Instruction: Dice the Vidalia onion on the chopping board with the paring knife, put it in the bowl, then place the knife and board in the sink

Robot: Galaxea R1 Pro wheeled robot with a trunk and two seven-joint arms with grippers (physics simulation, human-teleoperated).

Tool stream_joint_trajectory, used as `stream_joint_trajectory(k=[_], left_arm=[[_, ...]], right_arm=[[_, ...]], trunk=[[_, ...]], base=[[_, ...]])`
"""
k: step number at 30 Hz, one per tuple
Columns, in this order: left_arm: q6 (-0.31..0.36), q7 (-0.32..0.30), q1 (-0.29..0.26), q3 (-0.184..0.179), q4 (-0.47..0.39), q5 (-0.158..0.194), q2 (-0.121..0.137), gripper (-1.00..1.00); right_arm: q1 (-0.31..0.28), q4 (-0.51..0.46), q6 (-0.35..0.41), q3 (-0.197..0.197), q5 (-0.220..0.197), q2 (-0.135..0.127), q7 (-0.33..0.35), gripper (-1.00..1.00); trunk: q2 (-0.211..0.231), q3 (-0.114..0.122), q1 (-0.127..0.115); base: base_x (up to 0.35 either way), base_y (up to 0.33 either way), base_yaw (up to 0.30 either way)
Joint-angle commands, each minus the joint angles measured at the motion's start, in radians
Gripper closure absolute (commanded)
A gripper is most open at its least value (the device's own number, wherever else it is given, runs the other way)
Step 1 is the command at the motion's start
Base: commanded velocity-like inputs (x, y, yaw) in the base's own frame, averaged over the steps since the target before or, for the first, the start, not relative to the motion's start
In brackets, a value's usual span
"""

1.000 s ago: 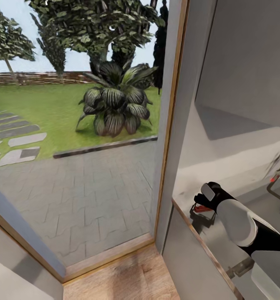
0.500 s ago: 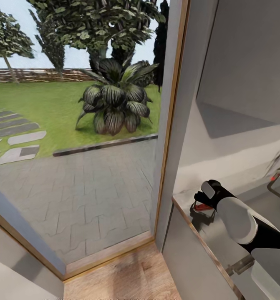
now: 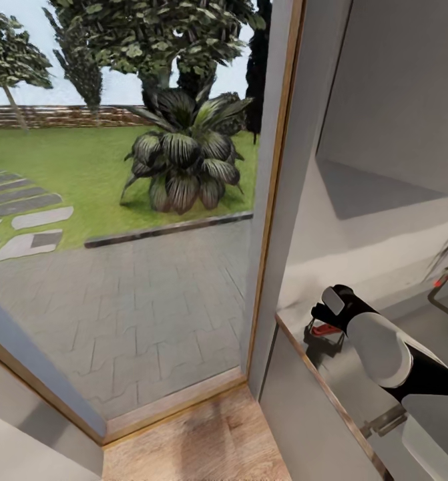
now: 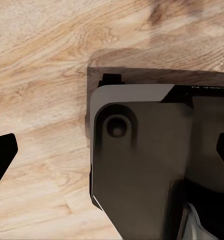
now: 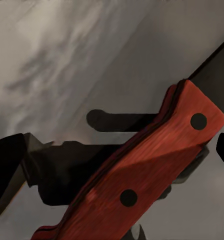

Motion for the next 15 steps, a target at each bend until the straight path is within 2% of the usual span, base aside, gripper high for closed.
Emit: stream_joint_trajectory(k=[1,15], left_arm=[[0.001,0.001,-0.002,-0.003,0.002,0.007,0.0,-1.0],[0.001,0.0,-0.002,-0.003,0.002,0.007,0.0,-1.0]], right_arm=[[0.054,0.0,0.004,-0.003,0.014,0.0,-0.003,-1.0],[0.054,0.001,0.004,-0.002,0.014,-0.001,-0.003,-1.0]], trunk=[[-0.001,-0.003,0.001],[-0.001,-0.003,0.001]], base=[[0.0,0.0,0.0],[-0.055,-0.028,0.0]])
